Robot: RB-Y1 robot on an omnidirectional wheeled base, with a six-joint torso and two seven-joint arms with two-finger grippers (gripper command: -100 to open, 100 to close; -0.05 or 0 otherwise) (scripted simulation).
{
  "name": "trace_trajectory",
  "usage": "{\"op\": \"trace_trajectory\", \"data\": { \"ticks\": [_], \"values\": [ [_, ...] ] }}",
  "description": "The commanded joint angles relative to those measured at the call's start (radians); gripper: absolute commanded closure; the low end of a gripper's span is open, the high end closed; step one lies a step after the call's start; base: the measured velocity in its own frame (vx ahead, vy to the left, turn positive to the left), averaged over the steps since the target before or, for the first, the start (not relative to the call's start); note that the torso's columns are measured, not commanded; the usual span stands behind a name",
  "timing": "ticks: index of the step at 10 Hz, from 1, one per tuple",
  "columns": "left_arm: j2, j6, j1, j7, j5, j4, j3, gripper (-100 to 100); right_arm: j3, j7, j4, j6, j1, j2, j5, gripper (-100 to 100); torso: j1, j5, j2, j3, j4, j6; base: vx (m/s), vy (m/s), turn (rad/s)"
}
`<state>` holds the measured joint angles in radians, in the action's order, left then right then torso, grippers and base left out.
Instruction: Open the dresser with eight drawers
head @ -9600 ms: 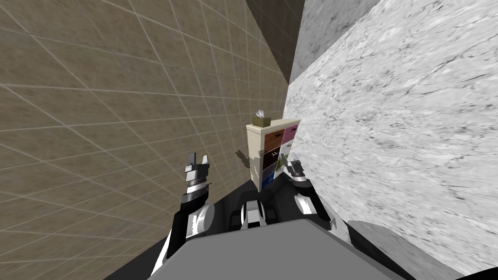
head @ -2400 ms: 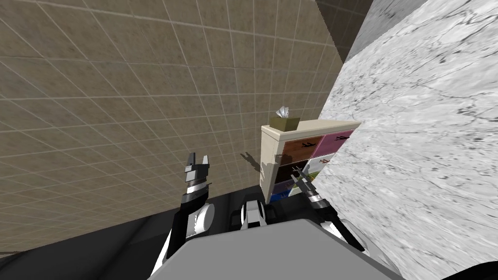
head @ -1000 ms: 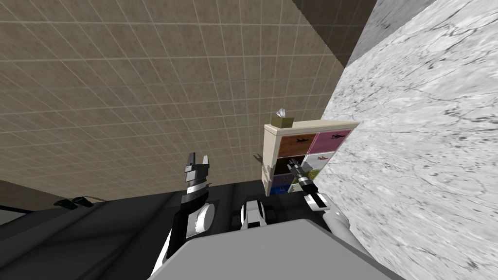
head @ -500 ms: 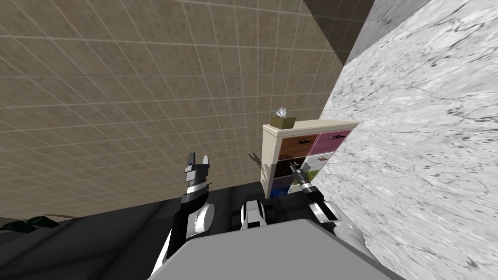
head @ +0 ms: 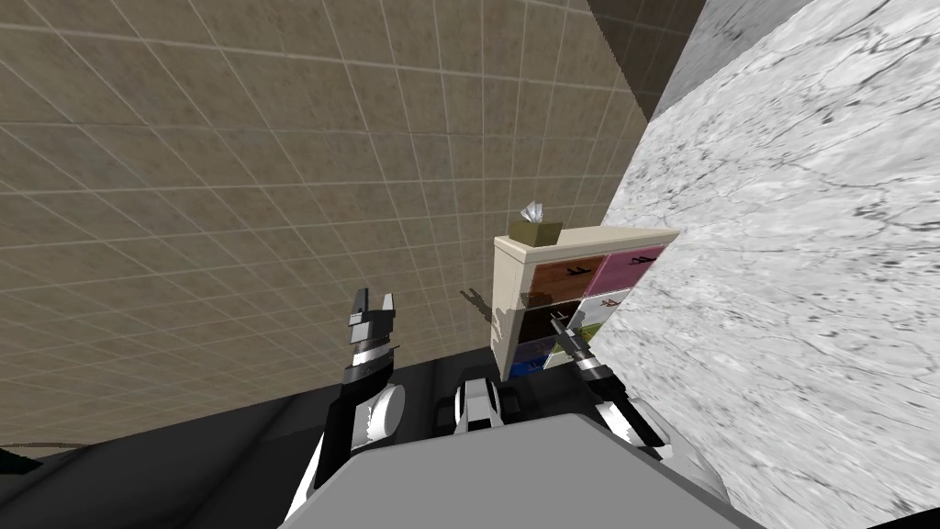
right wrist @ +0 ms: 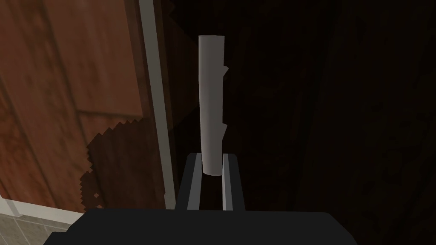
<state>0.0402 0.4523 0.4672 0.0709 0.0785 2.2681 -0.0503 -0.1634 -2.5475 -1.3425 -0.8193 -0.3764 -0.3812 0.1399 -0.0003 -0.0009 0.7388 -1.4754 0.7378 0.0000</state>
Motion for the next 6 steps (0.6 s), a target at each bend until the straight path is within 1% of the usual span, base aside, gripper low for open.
{"op": "trace_trajectory", "data": {
  "ticks": [1, 2, 3, 4, 6],
  "values": [
    [0.0, 0.0, 0.0, 0.0, 0.0, 0.0, 0.0, 0, 0.066, -0.046, -0.049, -0.03, -0.082, -0.036, -0.08, 100, 0.001, -0.001, -0.001, 0.0, -0.001, -0.001, 0.109, 0.013, -0.107],
    [0.0, 0.0, 0.0, 0.0, 0.0, 0.0, 0.0, 0, 0.066, -0.046, -0.049, -0.03, -0.085, -0.036, -0.091, 100, 0.001, -0.001, -0.003, -0.001, -0.001, -0.001, 0.08, 0.013, -0.043],
    [0.0, 0.0, 0.0, 0.0, 0.0, 0.0, 0.0, 0, 0.057, -0.042, -0.042, -0.029, -0.074, -0.036, -0.081, 100, 0.001, -0.001, -0.002, -0.001, -0.001, -0.002, 0.028, 0.002, -0.008],
    [0.0, 0.0, 0.0, 0.0, 0.0, 0.0, 0.0, 0, 0.052, -0.02, -0.058, -0.022, -0.078, -0.056, -0.087, 100, 0.0, -0.001, 0.0, 0.0, 0.0, -0.002, -0.104, 0.009, -0.021],
    [0.0, 0.0, -0.001, 0.0, 0.0, 0.0, 0.0, 0, 0.047, -0.003, -0.068, -0.016, -0.081, -0.07, -0.089, 100, 0.0, 0.001, 0.01, 0.006, 0.003, 0.001, -0.18, 0.031, -0.041]
  ]
}}
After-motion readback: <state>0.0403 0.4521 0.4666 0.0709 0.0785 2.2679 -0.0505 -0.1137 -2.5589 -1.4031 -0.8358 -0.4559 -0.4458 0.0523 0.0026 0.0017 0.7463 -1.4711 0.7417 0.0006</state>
